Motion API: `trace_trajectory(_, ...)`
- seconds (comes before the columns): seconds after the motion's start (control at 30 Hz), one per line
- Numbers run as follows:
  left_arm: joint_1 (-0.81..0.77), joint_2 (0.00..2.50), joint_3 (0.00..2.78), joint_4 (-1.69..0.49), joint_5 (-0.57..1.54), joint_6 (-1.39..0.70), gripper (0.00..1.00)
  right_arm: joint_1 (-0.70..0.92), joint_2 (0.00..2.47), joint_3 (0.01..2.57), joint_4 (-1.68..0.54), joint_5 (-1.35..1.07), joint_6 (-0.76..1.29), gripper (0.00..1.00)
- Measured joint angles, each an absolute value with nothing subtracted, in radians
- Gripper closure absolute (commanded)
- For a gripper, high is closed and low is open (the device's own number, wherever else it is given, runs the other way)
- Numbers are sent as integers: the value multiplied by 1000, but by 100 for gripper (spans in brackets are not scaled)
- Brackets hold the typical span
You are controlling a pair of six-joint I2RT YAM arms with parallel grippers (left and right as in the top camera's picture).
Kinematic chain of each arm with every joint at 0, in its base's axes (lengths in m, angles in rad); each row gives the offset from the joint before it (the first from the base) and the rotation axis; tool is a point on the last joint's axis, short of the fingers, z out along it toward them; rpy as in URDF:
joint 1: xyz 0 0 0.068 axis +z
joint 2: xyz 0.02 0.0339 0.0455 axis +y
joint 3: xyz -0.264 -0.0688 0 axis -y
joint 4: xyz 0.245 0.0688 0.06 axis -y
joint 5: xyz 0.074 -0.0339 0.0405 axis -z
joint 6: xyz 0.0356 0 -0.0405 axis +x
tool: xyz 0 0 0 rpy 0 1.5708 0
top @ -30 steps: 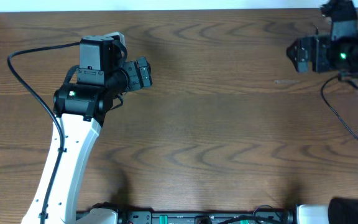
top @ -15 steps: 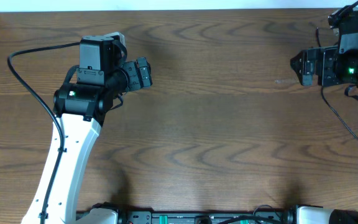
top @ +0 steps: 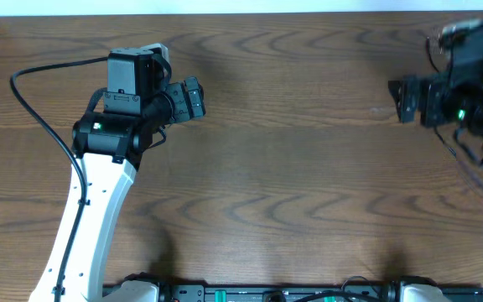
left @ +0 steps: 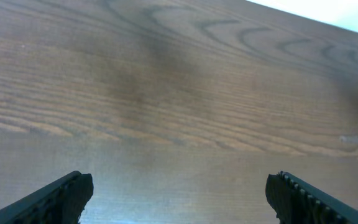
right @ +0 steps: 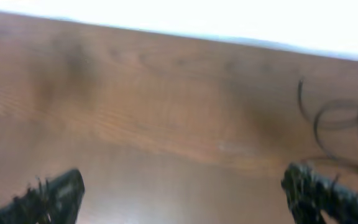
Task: Untangle cables
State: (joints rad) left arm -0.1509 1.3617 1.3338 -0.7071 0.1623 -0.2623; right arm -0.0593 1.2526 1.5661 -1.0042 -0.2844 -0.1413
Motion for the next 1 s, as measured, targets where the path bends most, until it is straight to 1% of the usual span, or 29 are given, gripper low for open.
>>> trace_trajectory(0.13,-151,1362,1334,-707,163,-262,5,-59,1055,1271,-741,-284,-143,1)
trace_trajectory(0.53,-151,1362,1334,-706,163,-262,5,-51,529,504,-80,-271,-144,1)
trace_trajectory(0.7,-151,1362,1334,-707,163,-262,5,-9,342,281,43,-219,-128,1)
trace_trajectory(0.87,-151,1362,1334,-706,162,-262,5,25,187,134,80,-159,-108,1)
trace_trajectory(1.0,-151,1362,1334,-707,163,-262,5,31,113,69,83,-139,-102,1)
